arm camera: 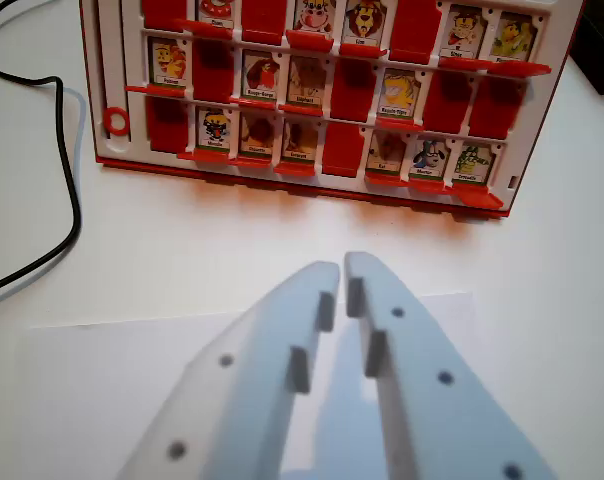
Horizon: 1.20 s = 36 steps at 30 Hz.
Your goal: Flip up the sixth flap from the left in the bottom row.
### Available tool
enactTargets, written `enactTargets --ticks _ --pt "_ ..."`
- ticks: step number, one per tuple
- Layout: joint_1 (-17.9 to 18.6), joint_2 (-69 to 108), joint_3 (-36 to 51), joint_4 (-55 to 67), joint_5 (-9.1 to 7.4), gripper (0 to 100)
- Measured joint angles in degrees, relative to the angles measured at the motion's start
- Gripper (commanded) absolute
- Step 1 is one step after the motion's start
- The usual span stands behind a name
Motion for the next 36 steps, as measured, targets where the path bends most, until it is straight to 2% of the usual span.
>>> enactTargets --ticks 5,36 --pt "-1.5 0.0 0.0 0.0 -0.35 0" --pt "-1.3 0.0 0.0 0.0 -0.35 0"
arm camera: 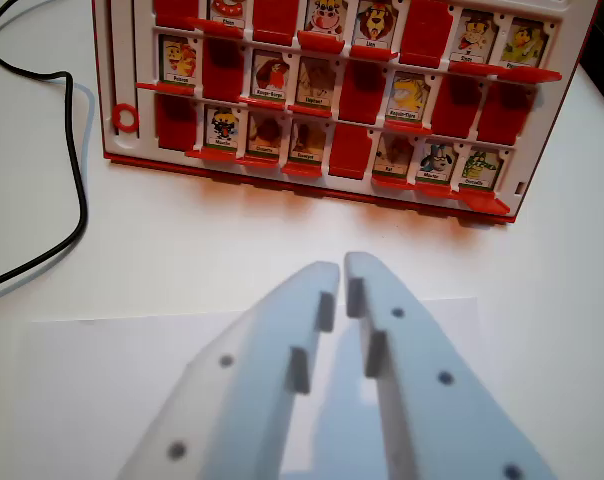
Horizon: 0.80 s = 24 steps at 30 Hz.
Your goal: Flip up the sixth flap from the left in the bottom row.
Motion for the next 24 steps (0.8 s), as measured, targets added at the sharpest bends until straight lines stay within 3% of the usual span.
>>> enactTargets --ticks 24 --pt "0.0 0.0 -1.1 0.5 0.0 0"
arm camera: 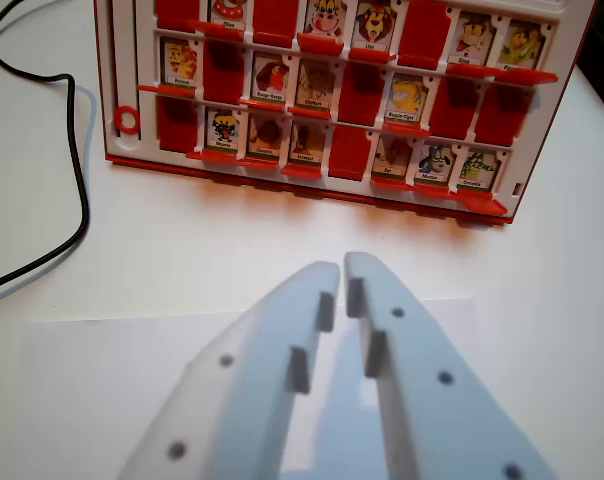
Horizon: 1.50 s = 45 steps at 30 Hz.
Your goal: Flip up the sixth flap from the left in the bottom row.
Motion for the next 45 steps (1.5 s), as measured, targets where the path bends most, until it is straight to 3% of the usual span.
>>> enactTargets --ticks 11,17,25,30,36,45 --pt "1.1 -0.2 -0.2 0.0 0.7 0" --pt "0.9 -8.2 -0.2 -1.9 3.16 0" --pt "7.2 -20.8 3.6 -7.5 4.39 0" --pt "8.7 -26.3 8.8 -11.7 5.36 0" --pt "8.7 -27.3 19.1 -20.1 5.19 0" --pt "9.9 -27.2 31.6 -31.1 2.29 0"
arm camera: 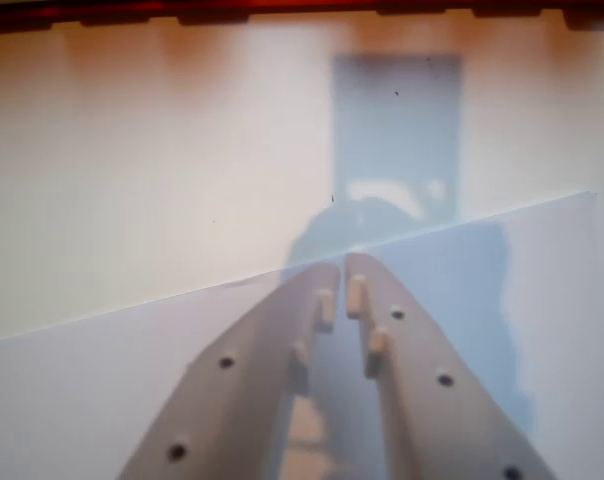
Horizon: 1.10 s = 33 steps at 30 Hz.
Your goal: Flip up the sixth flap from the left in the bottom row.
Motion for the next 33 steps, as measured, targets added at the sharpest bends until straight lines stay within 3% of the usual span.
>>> enactTargets --ticks 6,18,33 --pt "0.0 -5.7 2.3 -9.5 -1.76 0" --pt "3.4 -26.5 1.2 -26.1 -2.29 0" --pt "4.1 -42.5 -10.3 -33.0 -2.29 0"
